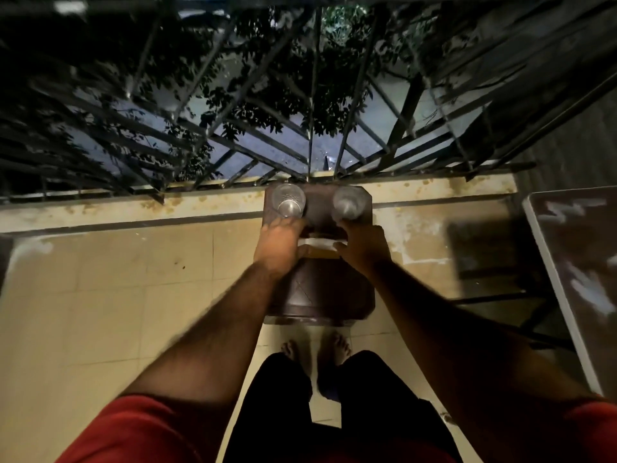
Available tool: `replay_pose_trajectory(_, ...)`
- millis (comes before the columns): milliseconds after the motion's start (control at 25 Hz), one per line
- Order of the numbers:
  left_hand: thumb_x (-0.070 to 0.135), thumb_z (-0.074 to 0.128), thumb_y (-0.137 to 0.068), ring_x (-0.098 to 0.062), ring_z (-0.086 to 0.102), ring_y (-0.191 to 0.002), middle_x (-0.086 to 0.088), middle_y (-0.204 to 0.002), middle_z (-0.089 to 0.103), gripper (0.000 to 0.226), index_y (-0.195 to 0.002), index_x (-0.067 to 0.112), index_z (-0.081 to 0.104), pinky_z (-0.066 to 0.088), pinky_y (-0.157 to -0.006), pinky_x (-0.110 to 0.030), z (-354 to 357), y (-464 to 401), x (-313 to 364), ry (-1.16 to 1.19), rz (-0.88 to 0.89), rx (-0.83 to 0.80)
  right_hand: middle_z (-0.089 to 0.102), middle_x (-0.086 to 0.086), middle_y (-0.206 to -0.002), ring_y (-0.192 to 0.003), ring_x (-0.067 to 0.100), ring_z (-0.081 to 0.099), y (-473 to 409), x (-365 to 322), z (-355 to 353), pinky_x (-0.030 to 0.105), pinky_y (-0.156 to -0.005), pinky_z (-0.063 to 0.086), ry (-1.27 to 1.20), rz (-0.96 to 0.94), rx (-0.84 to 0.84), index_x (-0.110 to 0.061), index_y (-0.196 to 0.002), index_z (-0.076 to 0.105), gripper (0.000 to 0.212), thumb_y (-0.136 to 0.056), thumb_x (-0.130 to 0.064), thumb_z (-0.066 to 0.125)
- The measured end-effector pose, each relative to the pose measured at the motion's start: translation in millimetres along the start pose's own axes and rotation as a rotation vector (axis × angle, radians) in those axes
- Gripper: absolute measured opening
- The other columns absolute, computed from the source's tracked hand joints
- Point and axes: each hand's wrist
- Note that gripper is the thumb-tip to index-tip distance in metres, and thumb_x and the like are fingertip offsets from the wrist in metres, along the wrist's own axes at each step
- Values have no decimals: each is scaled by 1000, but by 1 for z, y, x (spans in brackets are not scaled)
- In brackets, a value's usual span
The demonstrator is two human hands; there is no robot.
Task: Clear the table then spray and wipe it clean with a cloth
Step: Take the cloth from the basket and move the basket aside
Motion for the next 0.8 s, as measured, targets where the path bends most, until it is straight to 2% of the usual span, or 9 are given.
replay_pose_trajectory(160, 37, 62, -86, -24, 53, -114, -1, -123, 60, 36, -119, 23, 57, 37, -93, -36, -63, 17, 49, 8, 143, 107, 73, 13, -102, -86, 34, 70, 39, 3, -60, 41, -76, 53, -34, 18, 176, -14, -103, 72, 33, -85, -41, 63)
replay_pose_trajectory(200, 38, 60, -88, -24, 52, -115, -2, -124, 60, 37, -121, 21, 56, 37, -94, -36, -77, 20, 64, -10, 186, 130, 73, 11, -96, -82, 33, 70, 48, 11, -74, 39, -73, 54, -56, 16, 233, -14, -97, 73, 31, -84, -40, 64)
replay_pose_trajectory(320, 39, 57, -89, -23, 51, -118, -1, -128, 58, 45, -129, 20, 54, 38, -97, -37, -107, 22, 118, -27, 315, 150, 73, 7, -109, -103, 29, 67, 95, 28, -134, 40, -90, 50, -153, 157, 314, -17, -107, 71, 31, -86, -37, 59)
replay_pose_trajectory(400, 39, 59, -87, -24, 53, -116, -2, -125, 60, 44, -127, 20, 56, 40, -96, -37, -118, 23, 160, -15, 421, 157, 70, 4, -120, -112, 26, 64, 130, 52, -161, 39, -97, 47, -186, 258, 369, -20, -115, 69, 34, -87, -37, 61)
replay_pose_trajectory(640, 44, 57, -88, -23, 54, -117, 0, -127, 60, 45, -128, 23, 56, 43, -96, -38, -100, 44, 298, -42, 712, 100, 70, 6, -114, -107, 30, 65, 247, 159, -199, 42, -92, 49, -207, 519, 525, -20, -112, 68, 31, -87, -37, 61)
replay_pose_trajectory(800, 45, 54, -89, -18, 51, -121, 5, -131, 57, 45, -130, 27, 54, 40, -100, -37, -67, 72, 401, -44, 842, 75, 70, 3, -121, -114, 25, 63, 335, 239, -199, 39, -96, 47, -238, 684, 589, -22, -117, 68, 33, -88, -37, 63)
Point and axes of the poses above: each hand's wrist, its own y-axis away from the middle knuckle, its own z-axis out of the palm, x = y × z
